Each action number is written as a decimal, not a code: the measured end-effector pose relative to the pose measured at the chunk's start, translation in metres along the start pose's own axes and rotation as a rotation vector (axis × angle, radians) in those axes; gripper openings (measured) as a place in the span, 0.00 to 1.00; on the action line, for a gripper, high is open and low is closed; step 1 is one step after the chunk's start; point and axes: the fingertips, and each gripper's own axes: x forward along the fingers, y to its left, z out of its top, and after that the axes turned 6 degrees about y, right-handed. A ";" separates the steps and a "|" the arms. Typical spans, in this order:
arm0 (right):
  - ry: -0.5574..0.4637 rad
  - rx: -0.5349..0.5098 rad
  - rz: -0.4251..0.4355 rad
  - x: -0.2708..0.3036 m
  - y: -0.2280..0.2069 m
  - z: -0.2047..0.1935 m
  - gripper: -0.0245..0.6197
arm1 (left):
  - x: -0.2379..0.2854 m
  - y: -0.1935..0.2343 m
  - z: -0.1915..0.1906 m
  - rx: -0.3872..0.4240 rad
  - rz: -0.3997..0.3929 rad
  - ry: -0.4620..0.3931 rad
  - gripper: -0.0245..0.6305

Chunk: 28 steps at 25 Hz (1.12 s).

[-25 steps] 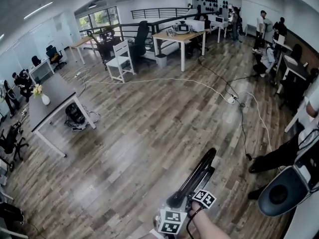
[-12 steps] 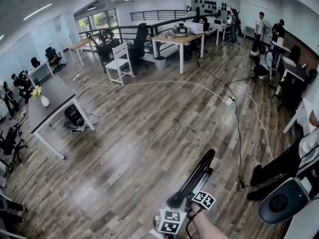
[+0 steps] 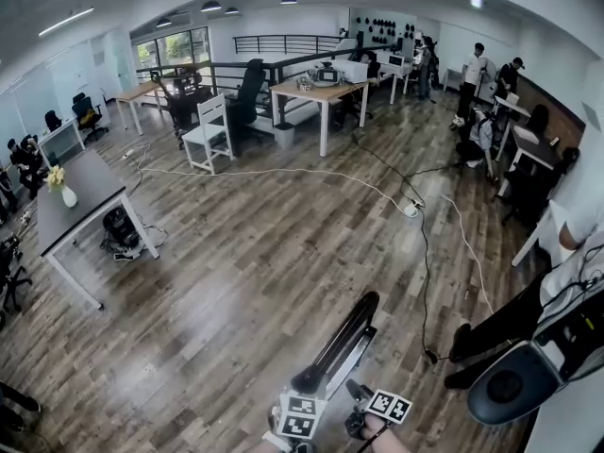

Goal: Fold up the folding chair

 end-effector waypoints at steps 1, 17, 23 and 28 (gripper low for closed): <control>-0.026 -0.029 0.001 -0.013 0.007 0.008 0.49 | -0.001 0.000 0.001 -0.001 0.000 0.000 0.26; -0.453 -0.642 0.188 -0.238 0.208 0.085 0.08 | -0.016 -0.027 -0.004 0.009 -0.016 -0.003 0.26; -0.582 -0.857 0.156 -0.292 0.253 0.090 0.08 | -0.016 -0.032 -0.004 0.020 -0.002 0.002 0.26; -0.647 -0.929 0.113 -0.320 0.267 0.089 0.08 | -0.020 -0.036 -0.005 0.022 -0.001 0.001 0.26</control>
